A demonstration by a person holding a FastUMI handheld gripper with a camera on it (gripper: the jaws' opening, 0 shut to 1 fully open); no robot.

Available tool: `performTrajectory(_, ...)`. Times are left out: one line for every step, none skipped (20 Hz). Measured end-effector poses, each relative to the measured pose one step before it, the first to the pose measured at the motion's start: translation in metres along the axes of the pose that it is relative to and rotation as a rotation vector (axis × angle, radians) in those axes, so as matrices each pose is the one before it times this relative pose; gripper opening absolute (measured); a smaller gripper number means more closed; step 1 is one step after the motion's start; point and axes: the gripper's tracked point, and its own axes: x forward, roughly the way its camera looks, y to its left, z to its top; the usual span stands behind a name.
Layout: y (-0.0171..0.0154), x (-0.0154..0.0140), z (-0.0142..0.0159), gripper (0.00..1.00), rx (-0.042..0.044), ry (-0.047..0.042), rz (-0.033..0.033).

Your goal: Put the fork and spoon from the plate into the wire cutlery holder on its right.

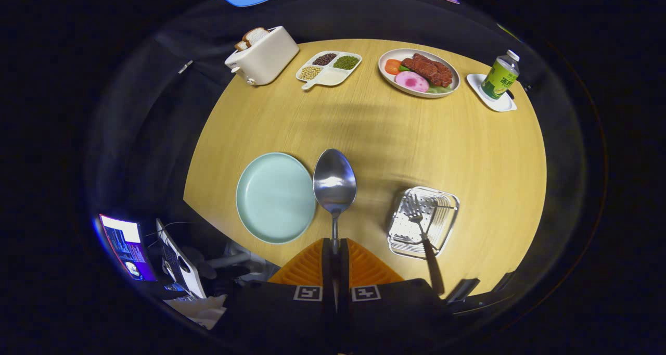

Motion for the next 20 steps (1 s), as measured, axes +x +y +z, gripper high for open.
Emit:
performTrajectory(-0.00887, -0.00634, -0.00489, 0.06, 0.00298, 0.02682, -0.00069)
performTrajectory(-0.01060, -0.00534, -0.00446, 0.06, -0.00133, 0.02835, -0.00717)
performTrajectory(-0.01035, -0.00302, -0.00568, 0.06, -0.00021, 0.03204, -0.00756)
performTrajectory(-0.01073, -0.00090, -0.00325, 0.06, 0.00535, 0.03102, -0.00854)
performTrajectory(-0.00914, -0.00025, -0.00305, 0.06, 0.00708, 0.03008, -0.00598)
performTrajectory(-0.00745, 0.00115, -0.00291, 0.06, 0.00537, 0.02860, -0.00393)
performTrajectory(-0.00587, 0.00207, -0.00197, 0.06, 0.00438, 0.02227, 0.00144)
performTrajectory(-0.00406, 0.00295, -0.00225, 0.05, 0.00893, 0.02707, -0.00218)
performTrajectory(-0.00368, 0.00268, -0.00357, 0.06, 0.01198, 0.03727, 0.00038)
performTrajectory(-0.00085, 0.00255, -0.00147, 0.06, 0.01361, 0.03090, 0.00821)
performTrajectory(-0.00014, 0.00154, -0.00086, 0.05, 0.01282, 0.03018, 0.00631)
performTrajectory(-0.00116, 0.00171, 0.00015, 0.06, 0.01253, 0.02390, 0.00187)
performTrajectory(-0.00144, 0.00293, 0.00146, 0.06, 0.00864, 0.02129, -0.00264)
performTrajectory(-0.00291, 0.00230, 0.00241, 0.06, 0.00686, 0.01536, -0.00855)
performTrajectory(-0.00197, 0.00170, 0.00165, 0.06, 0.00371, 0.01116, -0.00800)
performTrajectory(-0.00118, 0.00138, 0.00357, 0.06, 0.00970, 0.00312, -0.00466)
performTrajectory(-0.00104, 0.00164, 0.00120, 0.06, 0.01043, 0.01126, -0.00016)
performTrajectory(-0.00043, 0.00074, 0.00123, 0.07, 0.00890, 0.00937, 0.00018)
performTrajectory(-0.00106, 0.00108, 0.00188, 0.08, 0.00557, 0.00126, -0.00303)
performTrajectory(0.00093, -0.00183, 0.00067, 0.09, 0.00539, 0.00289, 0.00982)
